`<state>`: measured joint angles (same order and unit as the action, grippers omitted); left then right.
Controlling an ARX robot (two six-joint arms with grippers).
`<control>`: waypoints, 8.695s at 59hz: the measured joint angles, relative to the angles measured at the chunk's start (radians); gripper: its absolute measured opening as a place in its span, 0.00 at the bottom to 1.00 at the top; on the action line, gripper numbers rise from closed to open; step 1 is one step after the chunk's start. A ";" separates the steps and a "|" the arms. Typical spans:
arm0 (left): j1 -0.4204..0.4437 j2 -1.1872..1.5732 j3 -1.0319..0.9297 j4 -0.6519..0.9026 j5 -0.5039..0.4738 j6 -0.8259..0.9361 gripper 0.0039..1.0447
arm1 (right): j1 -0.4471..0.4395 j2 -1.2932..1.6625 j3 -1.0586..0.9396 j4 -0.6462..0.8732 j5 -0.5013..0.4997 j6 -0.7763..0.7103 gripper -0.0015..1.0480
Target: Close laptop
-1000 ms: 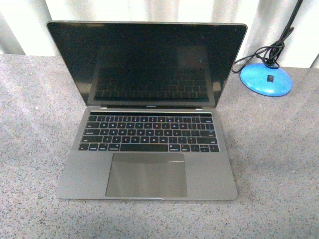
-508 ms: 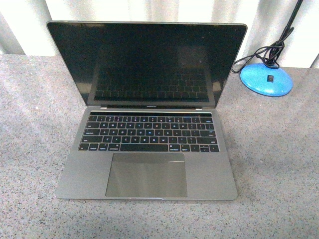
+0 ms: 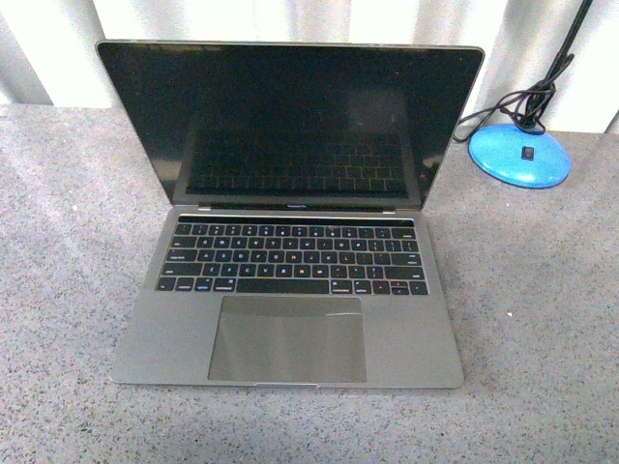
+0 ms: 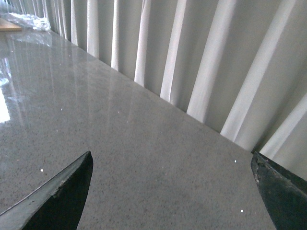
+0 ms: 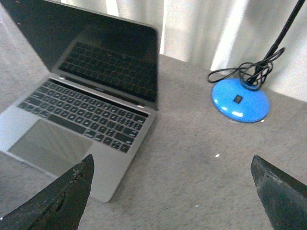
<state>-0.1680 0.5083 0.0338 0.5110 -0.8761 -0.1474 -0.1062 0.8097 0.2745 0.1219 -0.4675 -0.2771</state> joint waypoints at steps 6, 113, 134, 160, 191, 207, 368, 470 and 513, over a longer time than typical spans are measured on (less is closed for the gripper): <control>0.069 0.177 0.062 0.141 0.172 0.042 0.94 | 0.023 0.185 0.097 0.065 0.031 -0.064 0.90; -0.010 1.444 1.331 -0.490 0.968 0.768 0.03 | 0.302 1.161 1.087 -0.140 0.014 -0.367 0.01; -0.009 1.438 1.272 -0.478 1.011 0.705 0.03 | 0.314 1.180 1.057 -0.101 0.002 -0.321 0.01; -0.013 1.437 1.228 -0.509 1.036 0.667 0.03 | 0.341 1.124 0.865 -0.017 -0.020 -0.248 0.01; -0.012 1.445 1.224 -0.547 1.067 0.632 0.03 | 0.362 1.103 0.695 0.059 -0.011 -0.232 0.01; -0.070 1.349 0.972 -0.446 1.030 0.571 0.03 | 0.364 1.096 0.692 0.060 -0.005 -0.234 0.01; -0.088 1.408 0.725 -0.220 1.078 0.406 0.03 | 0.444 1.154 0.481 0.223 0.025 -0.100 0.01; -0.069 1.545 0.682 -0.083 1.112 0.365 0.03 | 0.467 1.242 0.456 0.232 0.048 -0.063 0.01; -0.054 1.555 0.690 -0.092 1.116 0.362 0.03 | 0.453 1.286 0.462 0.236 0.035 -0.061 0.01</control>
<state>-0.2222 2.0636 0.7235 0.4194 0.2401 0.2150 0.3470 2.0956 0.7364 0.3576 -0.4324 -0.3378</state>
